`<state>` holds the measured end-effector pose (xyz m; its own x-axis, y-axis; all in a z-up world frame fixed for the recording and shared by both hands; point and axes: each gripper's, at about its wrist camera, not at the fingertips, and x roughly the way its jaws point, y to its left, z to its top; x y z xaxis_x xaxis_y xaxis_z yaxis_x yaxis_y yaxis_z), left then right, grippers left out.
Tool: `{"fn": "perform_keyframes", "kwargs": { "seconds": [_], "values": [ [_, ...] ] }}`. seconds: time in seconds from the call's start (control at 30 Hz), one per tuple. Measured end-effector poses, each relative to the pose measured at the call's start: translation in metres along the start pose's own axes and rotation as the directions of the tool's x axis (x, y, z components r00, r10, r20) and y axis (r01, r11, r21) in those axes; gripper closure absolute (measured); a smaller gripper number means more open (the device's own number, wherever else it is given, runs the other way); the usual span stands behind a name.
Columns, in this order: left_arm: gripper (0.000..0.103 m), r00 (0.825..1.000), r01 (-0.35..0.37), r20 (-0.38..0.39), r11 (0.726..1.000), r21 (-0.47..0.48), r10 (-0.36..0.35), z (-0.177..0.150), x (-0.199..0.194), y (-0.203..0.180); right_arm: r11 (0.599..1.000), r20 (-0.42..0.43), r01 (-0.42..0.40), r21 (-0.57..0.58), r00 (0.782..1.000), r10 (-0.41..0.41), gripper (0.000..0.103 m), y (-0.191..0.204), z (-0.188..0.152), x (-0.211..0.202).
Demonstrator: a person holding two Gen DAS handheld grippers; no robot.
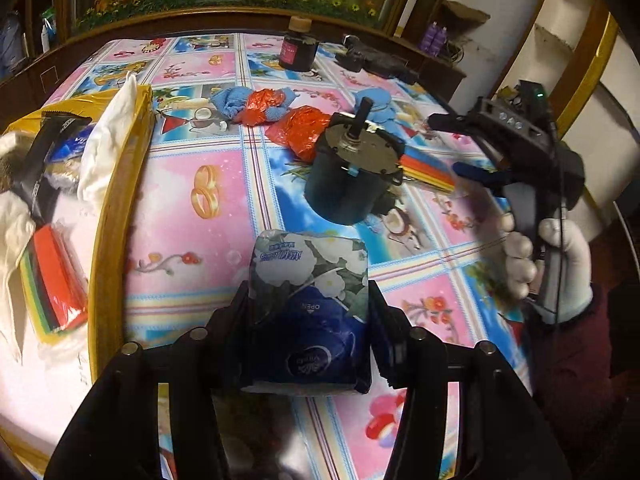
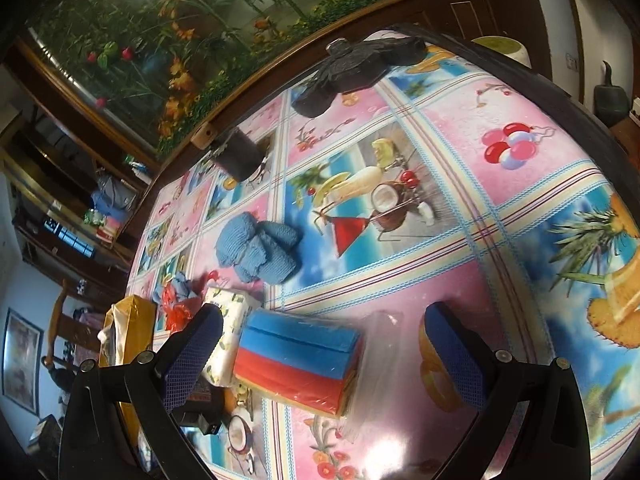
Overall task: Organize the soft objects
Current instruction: 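Grasp blue-and-red sponge pack with right tool while left holds Vinda pack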
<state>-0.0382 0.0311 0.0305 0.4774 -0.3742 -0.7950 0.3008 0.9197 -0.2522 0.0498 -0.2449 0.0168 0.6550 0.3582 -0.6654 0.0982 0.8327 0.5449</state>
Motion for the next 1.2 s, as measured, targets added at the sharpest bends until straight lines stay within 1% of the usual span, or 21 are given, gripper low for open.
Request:
{"fn": "perform_keyframes", "kwargs": {
  "seconds": [0.07, 0.1, 0.17, 0.2, 0.27, 0.33, 0.4, 0.43, 0.47, 0.5, 0.57, 0.63, 0.73, 0.8, 0.83, 0.9, 0.93, 0.97, 1.03, 1.07, 1.2],
  "values": [
    [0.052, 1.000, 0.028, 0.011, 0.999, -0.024, -0.027, -0.006, -0.007, 0.003, 0.999, -0.024, -0.043, -0.018, 0.999, 0.043, 0.001, 0.005, -0.002, 0.004],
    [0.052, 0.999, 0.039, 0.015, 0.999, -0.035, -0.038, -0.009, -0.011, 0.005, 0.996, -0.042, -0.086, -0.023, 0.995, 0.085, 0.001, 0.007, -0.003, 0.008],
    [0.052, 0.999, 0.049, 0.020, 0.997, -0.052, -0.048, -0.018, -0.020, 0.009, 0.985, -0.078, -0.171, -0.030, 0.983, 0.168, 0.001, 0.012, -0.006, 0.014],
    [0.052, 0.998, 0.052, 0.023, 0.997, -0.059, -0.051, -0.021, -0.024, 0.011, 0.981, -0.089, -0.189, -0.034, 0.979, 0.185, 0.001, 0.013, -0.007, 0.015],
    [0.052, 0.998, 0.059, 0.033, 0.996, -0.068, -0.057, -0.026, -0.034, 0.015, 0.973, -0.124, -0.229, -0.004, 0.966, 0.226, 0.001, 0.012, -0.012, 0.015],
    [0.052, 0.997, 0.062, 0.054, 0.996, -0.065, -0.058, -0.030, -0.046, 0.018, 0.960, -0.175, -0.278, 0.041, 0.944, 0.281, 0.001, 0.012, -0.021, 0.012],
    [0.052, 0.996, 0.065, 0.072, 0.996, -0.065, -0.060, -0.033, -0.055, 0.021, 0.957, -0.231, -0.287, 0.040, 0.929, 0.288, 0.001, 0.015, -0.034, 0.007],
    [0.052, 0.994, 0.072, 0.082, 0.995, -0.071, -0.066, -0.035, -0.059, 0.024, 0.961, -0.248, -0.274, 0.025, 0.930, 0.272, 0.001, 0.018, -0.037, 0.003],
    [0.052, 0.994, 0.077, 0.088, 0.994, -0.076, -0.070, -0.037, -0.061, 0.025, 0.972, -0.246, -0.236, -0.006, 0.942, 0.227, 0.001, 0.021, -0.041, -0.002],
    [0.052, 0.993, 0.080, 0.093, 0.993, -0.081, -0.072, -0.038, -0.063, 0.026, 0.984, -0.222, -0.164, -0.066, 0.964, 0.145, 0.001, 0.027, -0.043, -0.009],
    [0.052, 0.992, 0.085, 0.097, 0.992, -0.089, -0.076, -0.042, -0.066, 0.028, 0.980, -0.167, -0.023, -0.198, 0.986, -0.011, 0.001, 0.041, -0.045, -0.017],
    [0.052, 0.992, 0.084, 0.100, 0.992, -0.095, -0.075, -0.046, -0.069, 0.029, 0.946, -0.125, 0.072, -0.315, 0.985, -0.116, 0.001, 0.057, -0.050, -0.017],
    [0.052, 0.993, 0.077, 0.102, 0.991, -0.108, -0.066, -0.051, -0.073, 0.033, 0.886, -0.114, 0.111, -0.451, 0.977, -0.180, 0.011, 0.083, -0.060, -0.004],
    [0.052, 0.993, 0.066, 0.105, 0.990, -0.121, -0.054, -0.053, -0.077, 0.035, 0.850, -0.122, 0.117, -0.514, 0.971, -0.207, 0.016, 0.096, -0.064, 0.011],
    [0.052, 0.993, 0.063, 0.107, 0.990, -0.125, -0.049, -0.053, -0.079, 0.037, 0.840, -0.126, 0.119, -0.529, 0.968, -0.216, 0.014, 0.099, -0.065, 0.017],
    [0.052, 0.993, 0.057, 0.114, 0.989, -0.133, -0.042, -0.055, -0.084, 0.041, 0.832, -0.118, 0.129, -0.539, 0.967, -0.226, 0.020, 0.103, -0.064, 0.027],
    [0.052, 0.992, 0.055, 0.120, 0.989, -0.138, -0.038, -0.055, -0.087, 0.043, 0.837, -0.119, 0.122, -0.533, 0.969, -0.216, 0.033, 0.102, -0.063, 0.028],
    [0.052, 0.991, 0.054, 0.126, 0.988, -0.143, -0.036, -0.056, -0.090, 0.046, 0.851, -0.133, 0.103, -0.515, 0.971, -0.198, 0.042, 0.103, -0.063, 0.028],
    [0.052, 0.990, 0.053, 0.134, 0.986, -0.155, -0.032, -0.058, -0.095, 0.052, 0.875, -0.139, 0.091, -0.475, 0.974, -0.177, 0.048, 0.097, -0.064, 0.022],
    [0.052, 0.990, 0.052, 0.137, 0.985, -0.163, -0.030, -0.060, -0.096, 0.055, 0.890, -0.142, 0.078, -0.449, 0.977, -0.158, 0.056, 0.090, -0.063, 0.017],
    [0.052, 0.987, 0.046, 0.161, 0.977, -0.206, -0.012, -0.065, -0.107, 0.078, 0.938, -0.136, 0.051, -0.343, 0.985, -0.104, 0.058, 0.060, -0.060, -0.011]
  ]
}}
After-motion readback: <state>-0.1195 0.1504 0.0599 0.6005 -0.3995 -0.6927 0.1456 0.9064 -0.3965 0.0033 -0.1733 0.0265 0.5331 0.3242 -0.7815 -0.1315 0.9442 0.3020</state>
